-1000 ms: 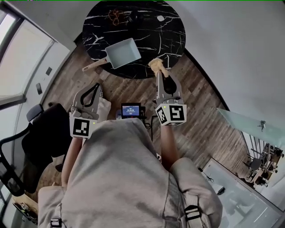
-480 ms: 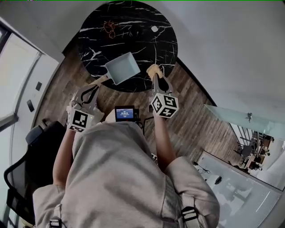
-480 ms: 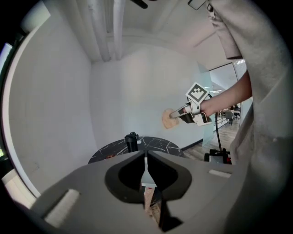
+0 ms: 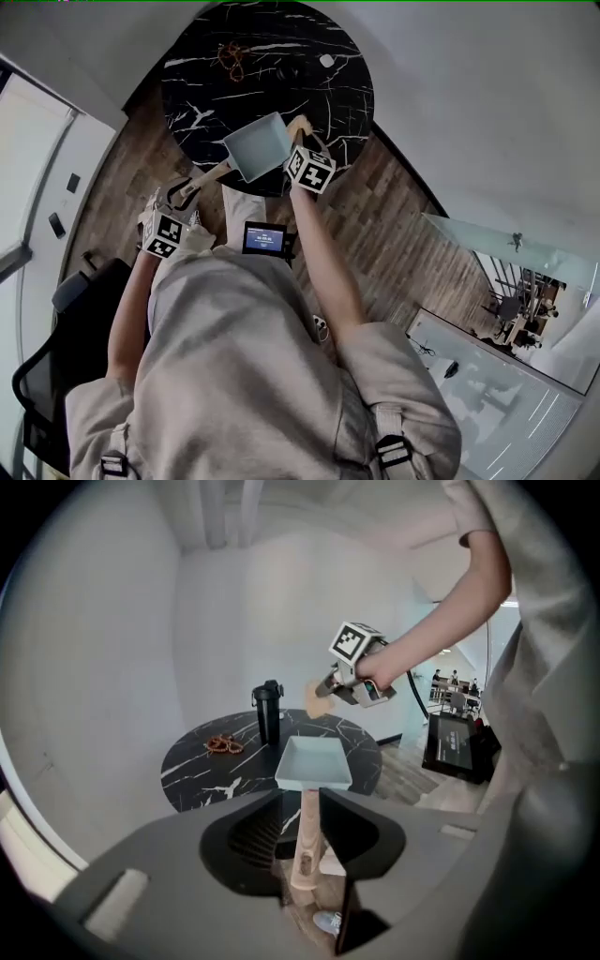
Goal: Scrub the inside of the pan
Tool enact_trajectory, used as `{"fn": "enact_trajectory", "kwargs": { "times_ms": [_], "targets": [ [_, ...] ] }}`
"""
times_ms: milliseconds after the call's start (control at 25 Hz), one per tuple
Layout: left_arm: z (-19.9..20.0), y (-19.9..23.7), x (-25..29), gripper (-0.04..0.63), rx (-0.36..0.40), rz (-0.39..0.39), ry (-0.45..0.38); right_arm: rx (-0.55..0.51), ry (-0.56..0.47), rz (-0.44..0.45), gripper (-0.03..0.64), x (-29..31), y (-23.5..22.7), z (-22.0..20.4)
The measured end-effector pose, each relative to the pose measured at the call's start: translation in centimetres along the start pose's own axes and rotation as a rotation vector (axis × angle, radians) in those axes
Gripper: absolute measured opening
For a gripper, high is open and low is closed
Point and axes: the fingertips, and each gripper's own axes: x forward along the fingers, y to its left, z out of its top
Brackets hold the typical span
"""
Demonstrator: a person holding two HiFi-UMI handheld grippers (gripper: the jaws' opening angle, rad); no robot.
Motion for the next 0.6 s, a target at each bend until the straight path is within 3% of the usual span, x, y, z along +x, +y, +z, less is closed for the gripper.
{"fn": "enact_trajectory", "kwargs": {
  "times_ms": [200,400,600],
  "targets": [
    [-3.2,-0.6,2.1,0.15,0.054,0.021,0.096,-0.014,0.113,0.001,0.051,4.9,1.1,-2.9],
    [-6.0,-2.1,4.3,0.153,0.1,-0.017,0.19,-0.093,0.215,0.002,0.051,8.5,2.4,-5.6],
    [-6.9,-2.3,5.0,0.152,0.114,-0.008,0.219,-0.085,0.264,-0.012,0.051,10.6,2.4,-7.2]
  ]
}}
